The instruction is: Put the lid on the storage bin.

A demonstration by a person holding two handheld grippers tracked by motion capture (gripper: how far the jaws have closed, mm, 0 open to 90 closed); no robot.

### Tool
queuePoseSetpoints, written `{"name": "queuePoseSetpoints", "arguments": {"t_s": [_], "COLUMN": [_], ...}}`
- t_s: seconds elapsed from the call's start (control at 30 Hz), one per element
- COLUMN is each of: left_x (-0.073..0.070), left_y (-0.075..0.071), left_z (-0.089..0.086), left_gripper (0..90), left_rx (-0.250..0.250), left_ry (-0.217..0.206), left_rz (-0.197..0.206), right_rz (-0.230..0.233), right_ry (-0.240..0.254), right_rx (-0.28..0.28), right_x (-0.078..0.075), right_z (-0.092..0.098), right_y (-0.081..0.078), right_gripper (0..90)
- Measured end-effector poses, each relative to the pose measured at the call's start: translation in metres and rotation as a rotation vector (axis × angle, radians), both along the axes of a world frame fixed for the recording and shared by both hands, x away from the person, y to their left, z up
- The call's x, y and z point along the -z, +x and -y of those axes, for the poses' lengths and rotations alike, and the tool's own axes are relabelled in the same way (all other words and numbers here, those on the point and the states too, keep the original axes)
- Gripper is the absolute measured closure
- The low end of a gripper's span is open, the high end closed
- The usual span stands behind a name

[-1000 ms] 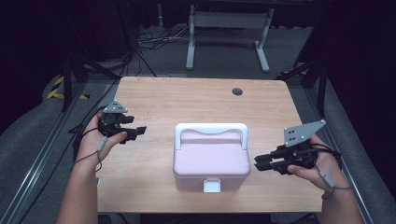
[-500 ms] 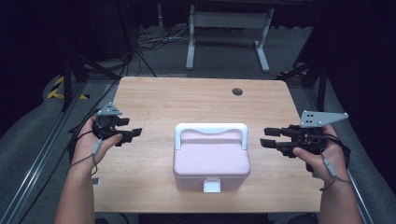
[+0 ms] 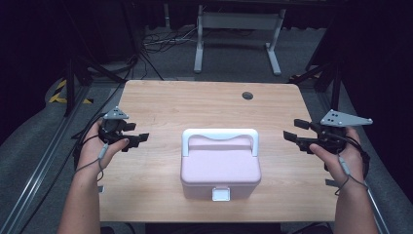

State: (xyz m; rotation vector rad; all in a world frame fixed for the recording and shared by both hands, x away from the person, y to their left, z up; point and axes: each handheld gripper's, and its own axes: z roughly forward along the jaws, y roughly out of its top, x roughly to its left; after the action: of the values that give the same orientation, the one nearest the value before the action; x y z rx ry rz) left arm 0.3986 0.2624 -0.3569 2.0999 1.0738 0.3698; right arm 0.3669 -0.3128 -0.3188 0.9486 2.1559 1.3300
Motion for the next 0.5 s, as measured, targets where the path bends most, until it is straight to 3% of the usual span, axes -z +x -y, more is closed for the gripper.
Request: {"name": "queuePoseSetpoints", "arguments": {"t_s": [0.1, 0.23, 0.3, 0.4, 0.5], "left_x": [0.002, 0.006, 0.007, 0.009, 0.012], "left_y": [0.002, 0.004, 0.005, 0.006, 0.007], "left_z": [-0.001, -0.002, -0.001, -0.001, -0.002], "left_gripper": [33.9, 33.7, 32.0, 31.9, 31.8], "left_rx": [-0.004, -0.014, -0.008, -0.003, -0.012], "left_ry": [-0.005, 0.003, 0.01, 0.006, 0.006], "left_rz": [-0.004, -0.022, -0.031, -0.041, -0.046], "right_rz": [-0.015, -0.067, -0.097, -0.114, -0.144], "right_ry": [-0.044, -0.028, -0.085, -0.117, -0.116], "right_rx": [0.083, 0.111, 0.153, 0.172, 0.177], "right_x": [0.008, 0.02, 0.03, 0.037, 0.047], "right_z": [0.009, 0.018, 0.021, 0.023, 0.025], "right_y": [0.007, 0.015, 0.021, 0.026, 0.031], "right_gripper": [36.2, 35.1, 33.9, 33.9, 33.9]}}
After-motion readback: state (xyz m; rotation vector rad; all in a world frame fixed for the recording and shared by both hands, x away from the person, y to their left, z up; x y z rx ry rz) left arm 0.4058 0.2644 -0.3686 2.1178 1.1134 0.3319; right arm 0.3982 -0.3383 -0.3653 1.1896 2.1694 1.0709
